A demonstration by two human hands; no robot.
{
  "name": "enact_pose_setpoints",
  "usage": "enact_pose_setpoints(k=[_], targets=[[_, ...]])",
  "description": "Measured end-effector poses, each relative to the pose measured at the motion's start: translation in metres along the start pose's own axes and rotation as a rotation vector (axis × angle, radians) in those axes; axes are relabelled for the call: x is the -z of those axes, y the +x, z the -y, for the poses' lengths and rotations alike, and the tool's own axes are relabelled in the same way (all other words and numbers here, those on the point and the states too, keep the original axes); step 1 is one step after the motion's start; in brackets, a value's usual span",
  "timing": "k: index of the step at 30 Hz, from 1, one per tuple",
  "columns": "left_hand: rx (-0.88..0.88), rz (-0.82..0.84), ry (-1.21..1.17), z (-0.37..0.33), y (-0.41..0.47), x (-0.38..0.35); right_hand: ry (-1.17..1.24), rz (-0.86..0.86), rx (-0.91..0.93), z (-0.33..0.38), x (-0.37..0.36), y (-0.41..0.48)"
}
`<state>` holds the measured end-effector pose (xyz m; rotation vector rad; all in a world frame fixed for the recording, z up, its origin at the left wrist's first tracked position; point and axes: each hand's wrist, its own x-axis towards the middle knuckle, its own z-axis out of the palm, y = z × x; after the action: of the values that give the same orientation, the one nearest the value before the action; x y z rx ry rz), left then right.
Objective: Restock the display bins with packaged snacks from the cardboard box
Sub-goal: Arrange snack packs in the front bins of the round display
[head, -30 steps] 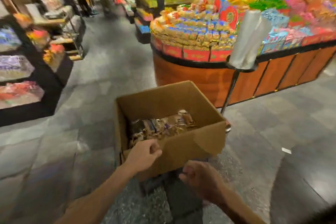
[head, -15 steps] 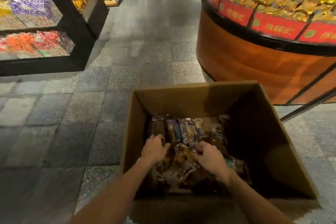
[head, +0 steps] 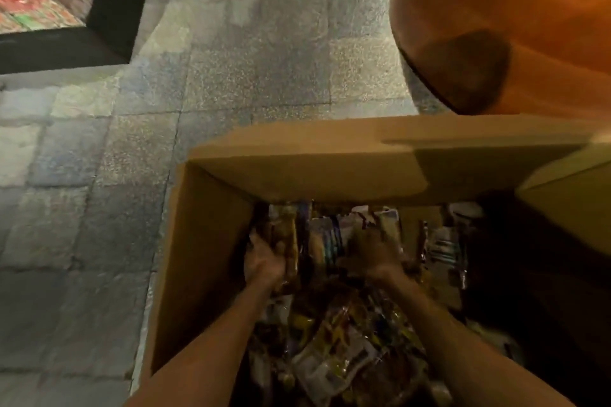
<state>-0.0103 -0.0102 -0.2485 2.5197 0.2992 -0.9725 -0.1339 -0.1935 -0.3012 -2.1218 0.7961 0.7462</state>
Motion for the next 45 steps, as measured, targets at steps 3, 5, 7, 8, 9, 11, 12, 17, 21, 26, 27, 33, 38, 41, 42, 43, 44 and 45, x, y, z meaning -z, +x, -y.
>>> enact_pose_setpoints(k=[3,5,7,8,9,11,12,17,21,26,27,33,38,41,42,43,44,45], targets=[[-0.007,0.036,-0.104,0.014,0.03,-0.015,0.127,-0.051,-0.071,-0.014,-0.017,0.024],[0.006,0.012,-0.14,0.025,0.048,-0.026,0.117,-0.073,-0.049,-0.021,-0.024,0.033],[0.007,0.022,-0.143,0.013,0.039,-0.022,0.145,-0.07,0.007,-0.02,-0.017,0.035],[0.001,0.022,-0.145,0.003,0.029,-0.018,0.217,-0.07,0.008,-0.024,-0.017,0.041],[0.004,0.019,-0.152,-0.004,0.022,-0.016,0.298,-0.045,-0.028,-0.026,-0.014,0.043],[0.011,0.025,-0.166,-0.006,0.016,-0.017,0.424,0.009,-0.076,-0.031,-0.011,0.046],[0.008,0.025,-0.163,-0.005,0.015,-0.019,0.489,0.041,-0.094,-0.032,-0.009,0.047],[0.024,0.079,-0.185,-0.007,0.018,-0.018,0.829,0.199,-0.167,-0.034,-0.015,0.033],[0.066,0.246,-0.184,-0.012,0.011,-0.015,0.968,0.114,-0.153,-0.041,-0.022,0.019],[0.014,0.259,-0.167,-0.002,0.001,-0.012,0.954,0.021,-0.114,-0.034,-0.006,-0.008],[-0.011,0.267,-0.142,-0.001,-0.002,-0.009,0.937,0.0,-0.111,-0.033,-0.003,-0.015],[-0.181,0.325,0.017,-0.01,-0.034,0.022,0.802,-0.037,-0.157,-0.026,0.017,-0.072],[-0.466,0.443,0.182,-0.03,-0.082,0.065,0.689,-0.178,-0.144,-0.009,0.048,-0.153],[-0.702,0.511,0.29,-0.043,-0.128,0.098,0.666,-0.273,-0.12,0.003,0.065,-0.223],[-0.777,0.533,0.3,-0.047,-0.147,0.111,0.654,-0.304,-0.107,0.007,0.067,-0.25],[-0.845,0.551,0.299,-0.049,-0.168,0.124,0.635,-0.35,-0.094,0.012,0.069,-0.28],[-0.916,0.556,0.299,-0.051,-0.189,0.136,0.626,-0.413,-0.081,0.016,0.068,-0.311],[-0.992,0.563,0.307,-0.053,-0.209,0.147,0.628,-0.486,-0.081,0.022,0.065,-0.344]])
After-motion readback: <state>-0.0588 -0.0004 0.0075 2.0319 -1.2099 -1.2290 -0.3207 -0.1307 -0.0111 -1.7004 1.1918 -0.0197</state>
